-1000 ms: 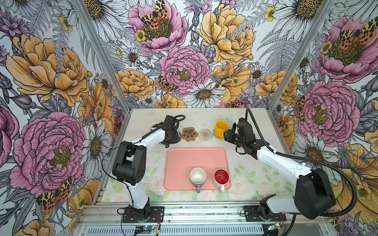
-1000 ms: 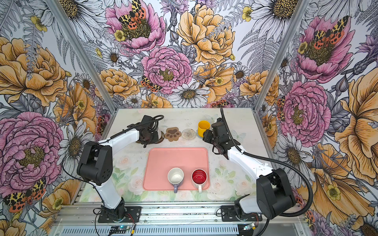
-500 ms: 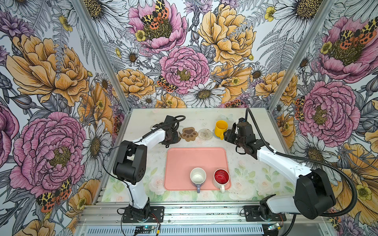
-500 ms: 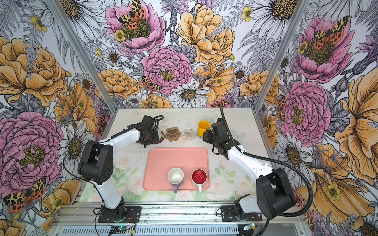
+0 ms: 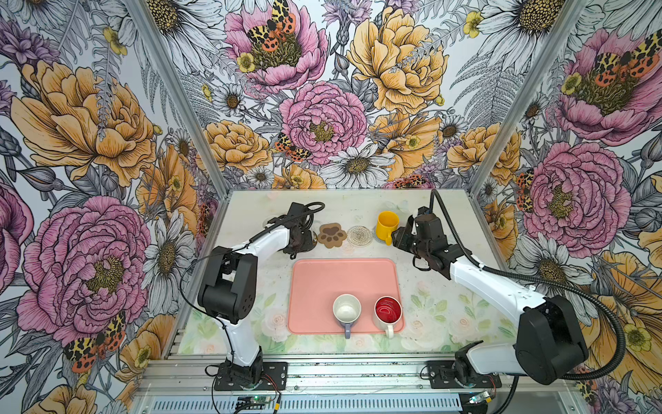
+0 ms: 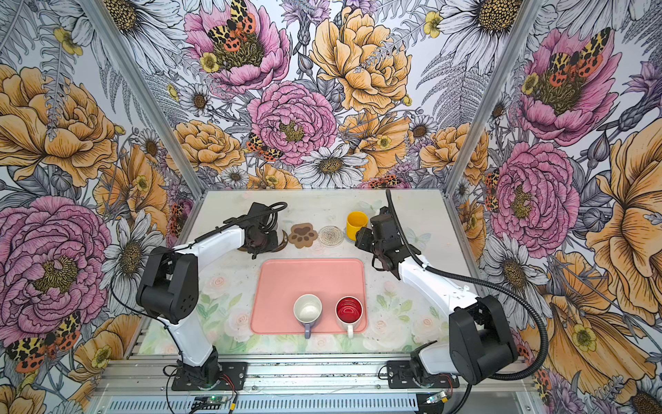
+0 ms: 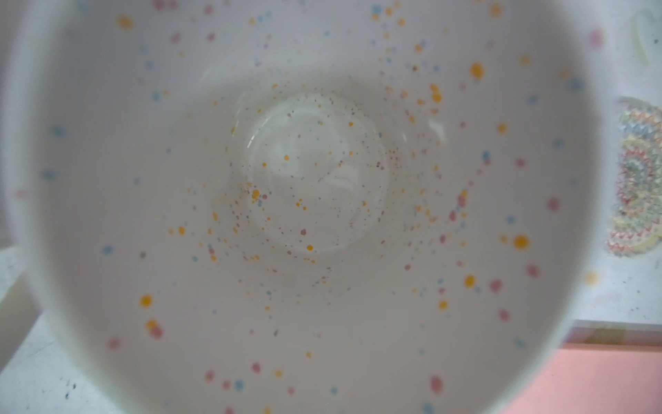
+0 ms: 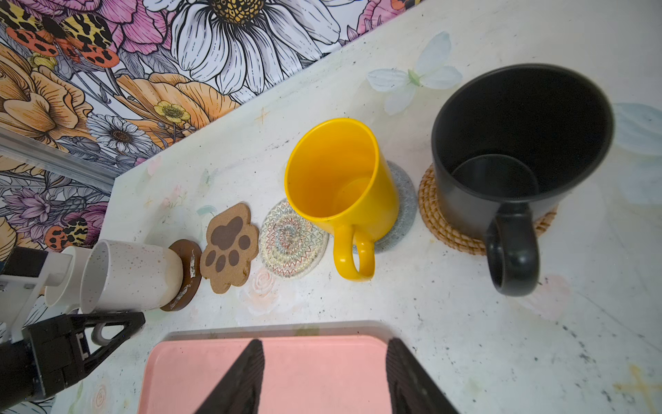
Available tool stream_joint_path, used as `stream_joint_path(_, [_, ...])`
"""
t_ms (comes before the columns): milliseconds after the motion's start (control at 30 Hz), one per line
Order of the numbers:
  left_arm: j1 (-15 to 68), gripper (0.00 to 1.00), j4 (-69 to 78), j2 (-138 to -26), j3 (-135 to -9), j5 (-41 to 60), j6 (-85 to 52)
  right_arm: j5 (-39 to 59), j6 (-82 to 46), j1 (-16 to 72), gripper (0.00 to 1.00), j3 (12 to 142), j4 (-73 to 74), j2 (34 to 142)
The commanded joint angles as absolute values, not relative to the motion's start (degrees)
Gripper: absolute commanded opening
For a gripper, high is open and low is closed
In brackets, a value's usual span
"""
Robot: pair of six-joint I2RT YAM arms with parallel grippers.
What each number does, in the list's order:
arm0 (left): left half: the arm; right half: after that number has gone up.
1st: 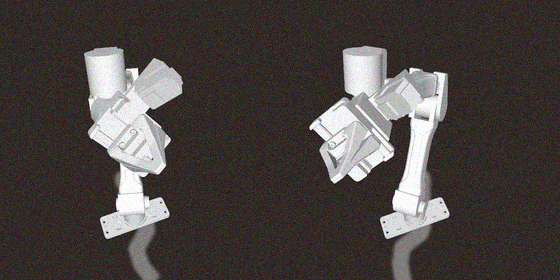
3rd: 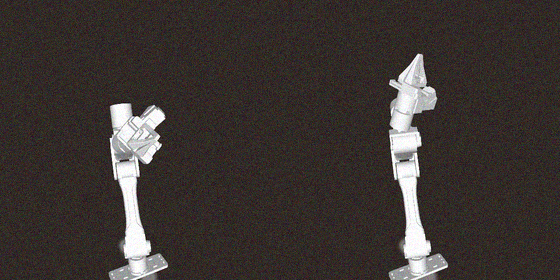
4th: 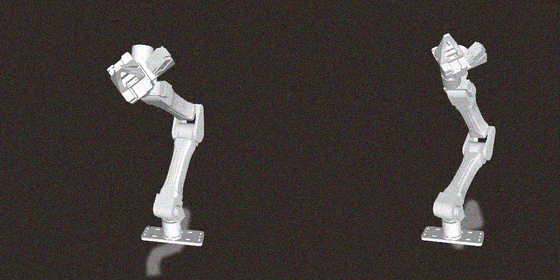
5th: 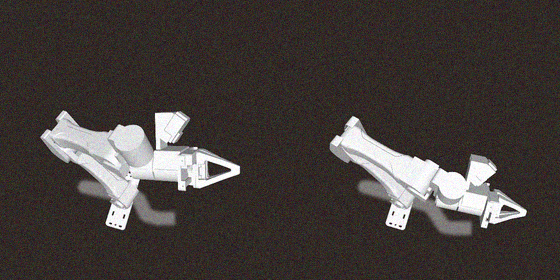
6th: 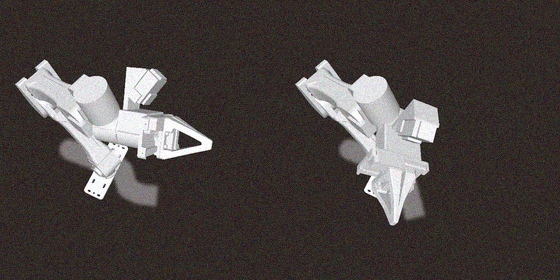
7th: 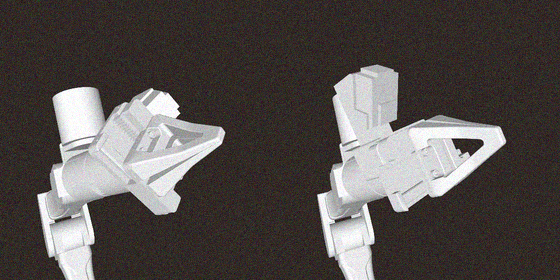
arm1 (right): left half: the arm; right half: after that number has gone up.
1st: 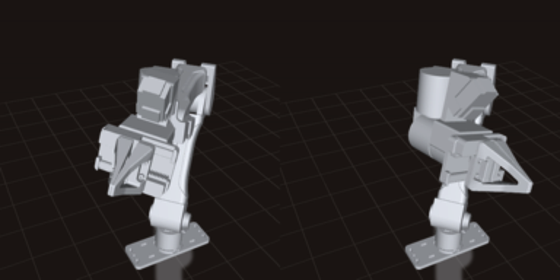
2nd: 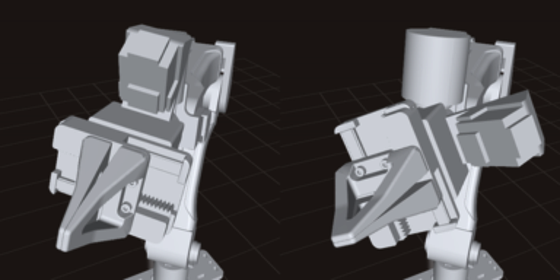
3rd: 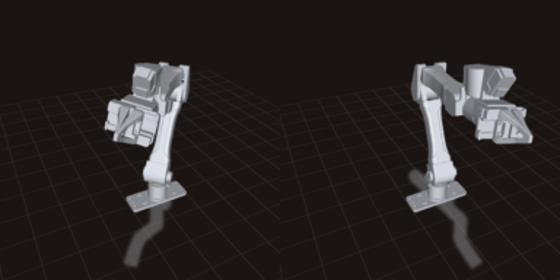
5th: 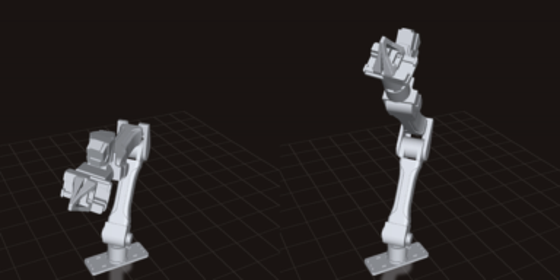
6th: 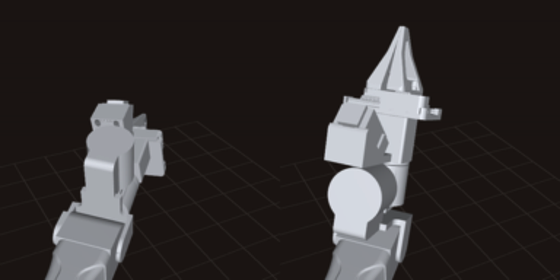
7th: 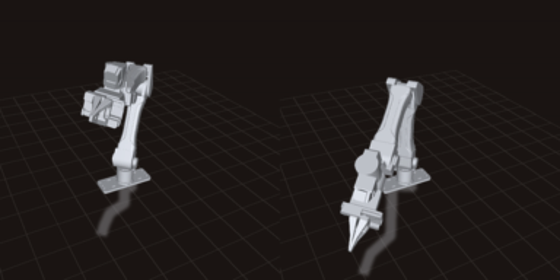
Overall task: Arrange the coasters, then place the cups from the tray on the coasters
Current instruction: 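Lower the speckled mug onto the dark brown round coaster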
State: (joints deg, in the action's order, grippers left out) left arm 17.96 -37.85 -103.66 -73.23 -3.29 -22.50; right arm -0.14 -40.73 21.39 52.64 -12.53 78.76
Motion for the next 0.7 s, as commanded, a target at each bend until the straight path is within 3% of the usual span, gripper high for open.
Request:
stream_joint_path(0, [17.5,0.04,-34.2,-103.7,-75.8,-3.2,-22.8,0.0,-40.9,20.9,0.57,52.8,-11.4,78.2])
stream_joint_path(533, [17.4,0.33,-34.6,-103.2,-75.8,-2.6,-22.8,0.0,-41.0,20.8,0.57,52.7,-11.4,78.3])
stream_joint_path(667, [17.6,0.36,-34.5,-102.8,-75.8,-2.5,-22.9,0.1,-41.0,20.9,0.57,52.8,-11.4,78.2])
